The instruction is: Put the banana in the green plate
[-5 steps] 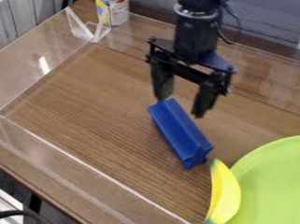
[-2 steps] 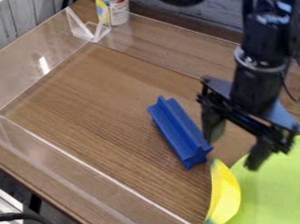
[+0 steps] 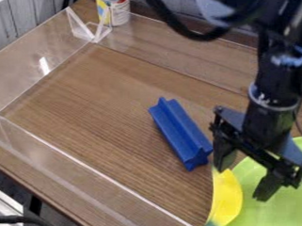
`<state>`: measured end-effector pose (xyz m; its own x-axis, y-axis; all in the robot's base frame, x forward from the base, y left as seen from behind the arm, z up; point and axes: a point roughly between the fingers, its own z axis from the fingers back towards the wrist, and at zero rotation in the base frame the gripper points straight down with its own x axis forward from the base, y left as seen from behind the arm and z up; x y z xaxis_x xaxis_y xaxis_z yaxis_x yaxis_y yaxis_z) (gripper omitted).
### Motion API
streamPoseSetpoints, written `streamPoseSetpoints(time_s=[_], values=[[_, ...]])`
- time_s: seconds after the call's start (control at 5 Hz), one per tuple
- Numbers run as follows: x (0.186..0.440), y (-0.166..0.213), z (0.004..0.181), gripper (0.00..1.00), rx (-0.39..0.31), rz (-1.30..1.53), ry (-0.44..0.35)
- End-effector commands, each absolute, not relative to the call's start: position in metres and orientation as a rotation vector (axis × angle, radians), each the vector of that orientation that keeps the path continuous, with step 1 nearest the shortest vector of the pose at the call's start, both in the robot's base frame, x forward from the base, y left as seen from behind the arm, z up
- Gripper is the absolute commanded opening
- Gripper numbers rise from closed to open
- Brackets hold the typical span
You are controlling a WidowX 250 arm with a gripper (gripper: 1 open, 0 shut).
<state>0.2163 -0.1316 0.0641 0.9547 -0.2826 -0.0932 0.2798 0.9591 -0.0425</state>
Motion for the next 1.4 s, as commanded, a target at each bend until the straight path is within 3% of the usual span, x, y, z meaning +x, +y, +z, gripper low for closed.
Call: streamPoseSetpoints(time_s=[0.0,0.4,0.6,1.2], values=[[0.217,-0.129,0.055,1.00,-0.042,-0.286,0.073],[0.215,-0.118,0.035,1.00,-0.057,-0.269,0.059],[0.217,-0.117,0.032,0.00,-0.059,-0.268,0.051],[0.219,-0.115,0.027,0.00,-0.066,-0.285,0.032]])
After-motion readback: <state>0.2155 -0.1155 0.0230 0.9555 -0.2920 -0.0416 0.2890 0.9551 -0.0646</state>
